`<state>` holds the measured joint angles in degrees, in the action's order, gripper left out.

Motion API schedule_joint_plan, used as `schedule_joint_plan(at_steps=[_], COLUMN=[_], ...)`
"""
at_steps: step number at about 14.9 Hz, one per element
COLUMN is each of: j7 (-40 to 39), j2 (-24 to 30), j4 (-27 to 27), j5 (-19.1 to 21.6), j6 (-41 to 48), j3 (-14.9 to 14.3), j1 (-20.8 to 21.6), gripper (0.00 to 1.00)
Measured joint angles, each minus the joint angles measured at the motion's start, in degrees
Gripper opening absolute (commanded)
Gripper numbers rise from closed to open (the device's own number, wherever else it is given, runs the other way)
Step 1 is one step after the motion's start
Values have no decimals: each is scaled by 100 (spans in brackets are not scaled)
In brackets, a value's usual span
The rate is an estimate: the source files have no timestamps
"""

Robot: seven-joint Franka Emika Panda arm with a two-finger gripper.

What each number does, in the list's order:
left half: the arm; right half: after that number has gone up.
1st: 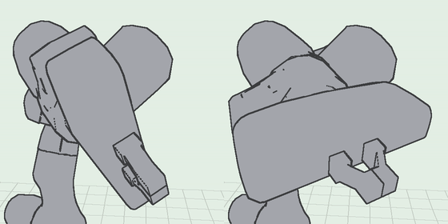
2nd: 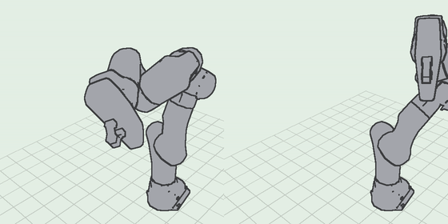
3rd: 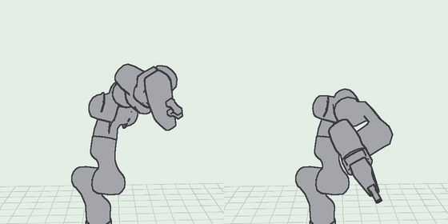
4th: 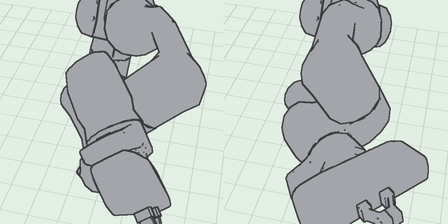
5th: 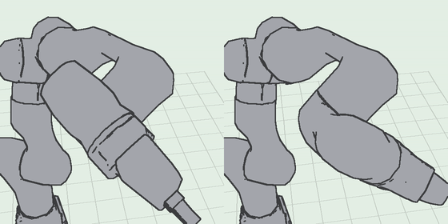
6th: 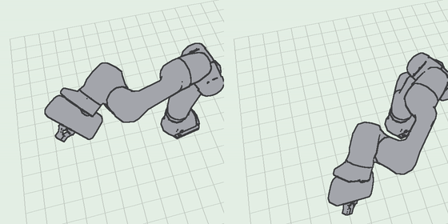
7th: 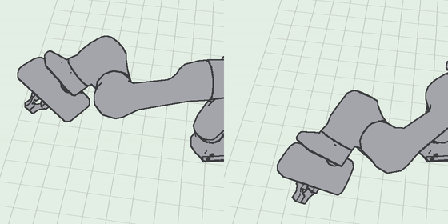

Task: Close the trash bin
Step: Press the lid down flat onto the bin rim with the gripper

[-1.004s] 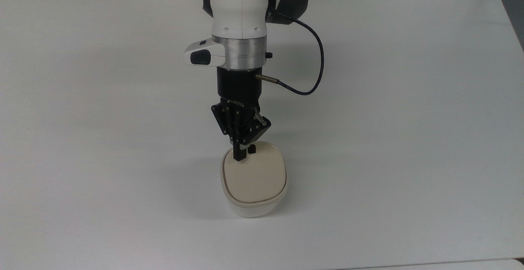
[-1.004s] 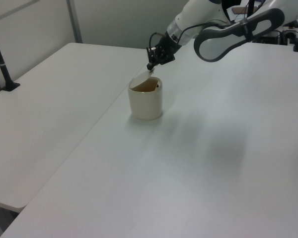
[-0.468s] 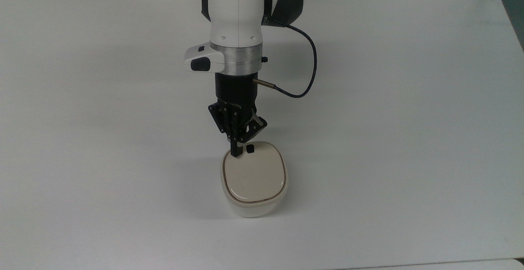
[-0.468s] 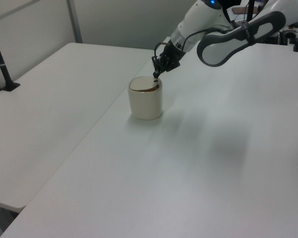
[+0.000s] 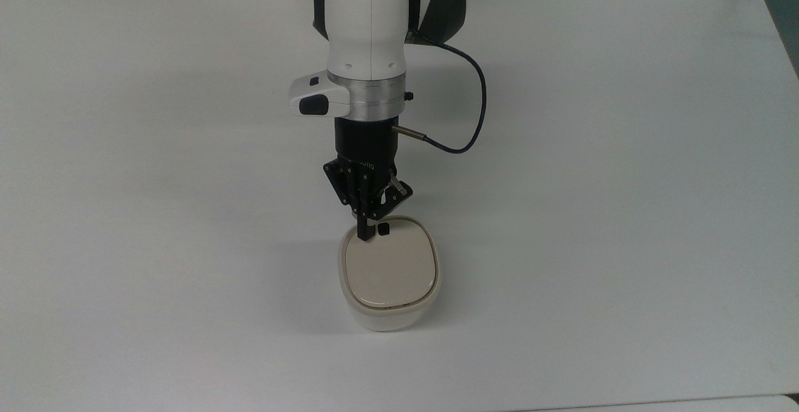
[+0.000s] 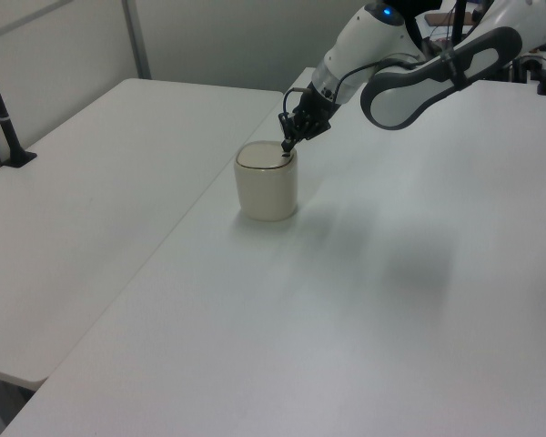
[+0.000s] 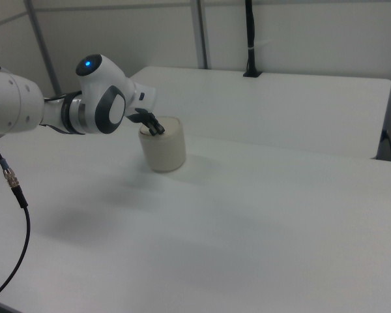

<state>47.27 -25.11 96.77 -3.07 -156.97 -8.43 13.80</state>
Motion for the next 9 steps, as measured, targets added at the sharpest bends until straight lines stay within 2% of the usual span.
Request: schedule_joint_plan(at_steps=[3,9], j7=[-2,-3], j2=[-1,-18], j4=[0,-11], j5=[-111,-626], j6=[0,0], j3=[2,72], j1=[5,5], gripper=[0,0])
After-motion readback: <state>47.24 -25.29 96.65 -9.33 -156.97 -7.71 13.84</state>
